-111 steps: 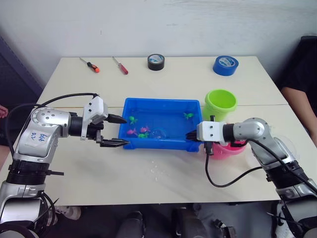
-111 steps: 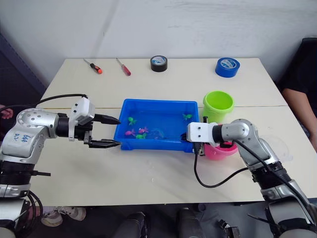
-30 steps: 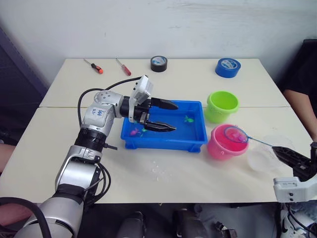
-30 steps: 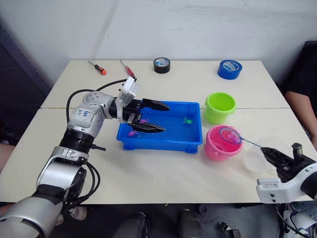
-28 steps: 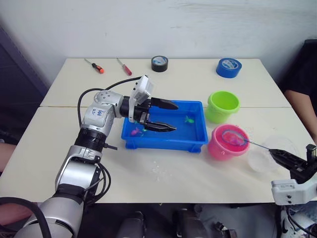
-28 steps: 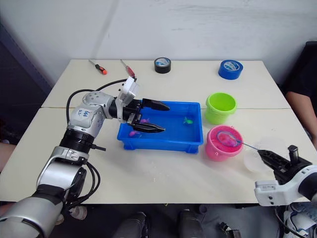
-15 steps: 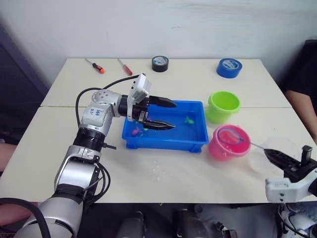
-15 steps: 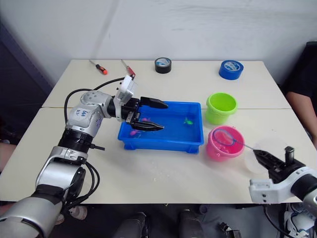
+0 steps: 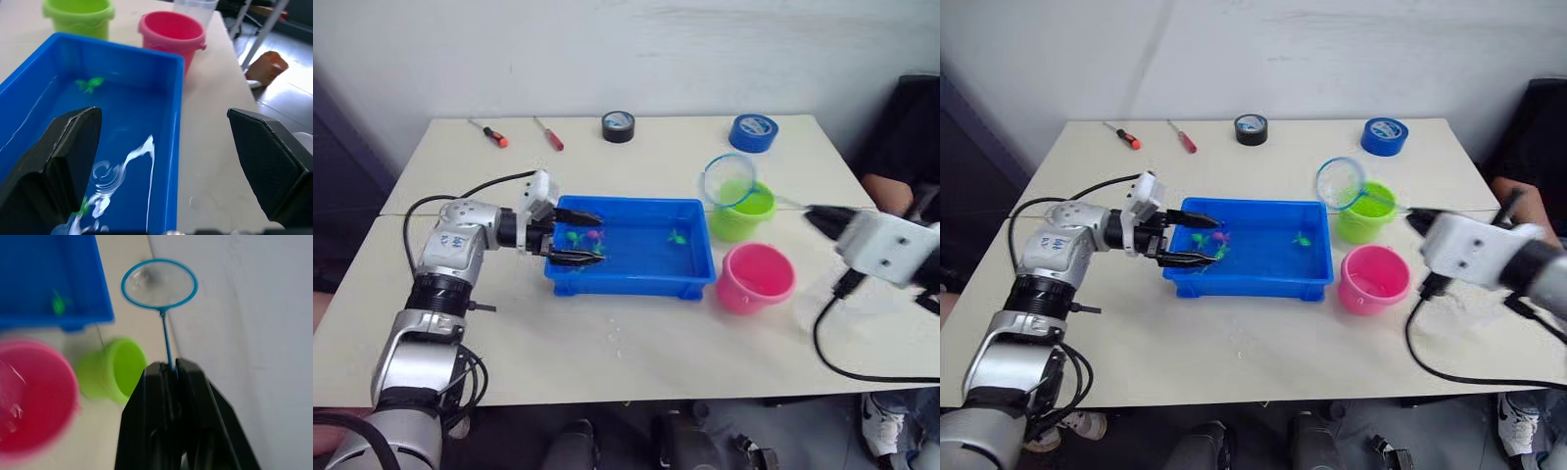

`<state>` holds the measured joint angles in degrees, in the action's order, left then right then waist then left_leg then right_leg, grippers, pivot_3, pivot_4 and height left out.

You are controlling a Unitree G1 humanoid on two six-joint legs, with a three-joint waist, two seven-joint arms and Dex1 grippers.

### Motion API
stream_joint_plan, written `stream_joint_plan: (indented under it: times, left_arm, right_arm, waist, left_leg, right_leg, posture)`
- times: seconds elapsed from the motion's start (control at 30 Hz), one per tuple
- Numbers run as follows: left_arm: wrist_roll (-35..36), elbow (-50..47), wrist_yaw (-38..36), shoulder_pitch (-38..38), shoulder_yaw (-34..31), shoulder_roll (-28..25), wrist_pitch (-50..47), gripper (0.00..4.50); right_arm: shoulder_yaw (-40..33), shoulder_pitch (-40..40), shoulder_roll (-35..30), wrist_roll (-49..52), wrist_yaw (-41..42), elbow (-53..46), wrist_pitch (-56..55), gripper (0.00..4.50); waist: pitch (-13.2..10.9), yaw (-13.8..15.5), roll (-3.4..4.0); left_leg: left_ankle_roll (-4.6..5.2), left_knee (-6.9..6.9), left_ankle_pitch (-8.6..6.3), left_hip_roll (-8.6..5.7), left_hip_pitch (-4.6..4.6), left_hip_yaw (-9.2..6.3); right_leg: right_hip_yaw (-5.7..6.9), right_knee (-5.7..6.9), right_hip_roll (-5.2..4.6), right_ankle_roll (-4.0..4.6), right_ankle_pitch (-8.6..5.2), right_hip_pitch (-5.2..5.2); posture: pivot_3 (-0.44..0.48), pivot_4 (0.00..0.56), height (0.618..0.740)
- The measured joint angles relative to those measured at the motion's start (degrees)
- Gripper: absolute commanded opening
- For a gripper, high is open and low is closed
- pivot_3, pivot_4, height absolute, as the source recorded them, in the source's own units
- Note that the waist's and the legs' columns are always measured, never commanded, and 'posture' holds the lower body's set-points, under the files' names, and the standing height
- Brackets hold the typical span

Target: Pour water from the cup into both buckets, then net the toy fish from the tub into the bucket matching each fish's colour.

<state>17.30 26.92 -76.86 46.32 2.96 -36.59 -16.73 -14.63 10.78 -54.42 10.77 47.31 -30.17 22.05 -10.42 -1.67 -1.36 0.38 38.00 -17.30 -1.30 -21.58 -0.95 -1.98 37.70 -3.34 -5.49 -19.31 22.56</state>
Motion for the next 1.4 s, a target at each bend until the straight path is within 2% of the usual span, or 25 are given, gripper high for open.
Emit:
stream_joint_plan:
  times: [0.03,0.13,0.23,0.37,0.43,0.53,0.87,1.23,1.4]
  left_arm:
    - [0.0,-1.3,0.8,-1.2,-0.9,-1.6,-0.6,4.45]
    - [0.0,-4.6,2.4,-3.8,-2.4,-4.0,-1.6,4.45]
    - [0.2,-9.0,5.0,-9.0,-5.0,-7.2,-4.0,4.45]
    - [1.1,-14.8,7.4,-12.8,-7.4,-9.2,-7.2,4.45]
    - [1.7,-16.9,8.6,-13.4,-8.1,-9.4,-8.2,4.45]
    - [2.6,-19.5,10.2,-15.0,-9.3,-9.6,-9.6,4.45]
    - [3.9,-21.7,12.9,-16.3,-10.2,-10.1,-12.2,4.45]
    - [4.7,-21.4,13.4,-15.8,-11.3,-11.4,-12.1,4.45]
    - [4.8,-21.4,13.4,-15.3,-11.0,-11.1,-12.0,4.45]
  right_arm:
    - [4.6,4.3,2.8,3.1,0.0,0.3,6.3,0.0]
    - [11.5,10.8,5.4,6.6,0.0,1.7,15.9,0.0]
    - [18.6,19.1,8.2,6.2,-0.2,6.9,20.7,0.0]
    - [25.8,24.6,11.5,2.8,-0.1,15.6,20.2,0.0]
    - [27.9,26.8,13.4,1.0,-0.5,19.8,19.0,0.0]
    - [30.9,31.1,15.9,-3.1,-1.0,27.4,14.5,0.0]
    - [38.3,38.1,23.5,-13.4,-0.8,45.0,0.3,0.0]
    - [38.9,40.0,29.3,-16.9,-0.5,50.6,-3.7,0.0]
    - [35.4,40.0,30.7,-15.0,-0.3,50.3,-0.4,0.0]
  waist:
    - [0.0,0.0,0.02]
    - [-0.1,0.3,0.05]
    - [-0.1,0.1,0.05]
    - [-0.1,0.4,0.05]
    - [-0.1,0.4,0.05]
    - [-0.1,0.1,0.05]
    - [-0.1,-0.1,0.05]
    - [-0.1,-0.3,0.05]
    - [-0.1,-0.1,0.05]
  left_leg:
    - [-0.03,0.02,-0.03,-0.02,-0.04,0.01]
    - [0.01,0.01,-0.06,-0.03,-0.11,-0.02]
    - [0.08,0.02,-0.13,-0.07,-0.14,0.0]
    - [0.08,0.05,-0.14,-0.1,-0.47,-0.03]
    - [-0.06,0.16,-0.04,-0.17,-0.86,0.01]
    - [-0.16,0.14,0.03,-0.17,-0.96,0.04]
    - [-0.22,0.11,0.06,-0.15,-0.95,0.08]
    - [-0.27,0.09,0.08,-0.15,-0.95,0.05]
    - [-0.27,0.09,0.07,-0.15,-0.97,0.05]
  right_leg:
    - [-0.01,0.02,-0.02,0.01,-0.01,0.05]
    - [0.05,0.0,-0.08,0.02,-0.01,0.11]
    - [0.04,-0.07,-0.13,0.02,-0.01,0.13]
    - [0.09,-0.05,-0.16,0.02,-0.01,0.44]
    - [0.05,0.16,-0.2,0.02,-0.01,0.94]
    - [0.06,0.2,-0.17,0.02,-0.01,1.08]
    - [0.07,0.26,-0.13,0.02,-0.01,1.13]
    - [0.1,0.27,-0.13,0.02,-0.01,1.13]
    - [0.1,0.29,-0.14,0.02,0.0,1.11]
  posture:
    - [0.0,0.15,0.736]
    - [0.0,0.15,0.736]
    - [0.0,0.15,0.736]
    - [0.0,0.15,0.736]
    - [0.0,0.15,0.736]
    - [0.0,0.15,0.736]
    - [0.0,0.15,0.736]
    - [0.0,0.15,0.736]
    - [0.0,0.15,0.736]
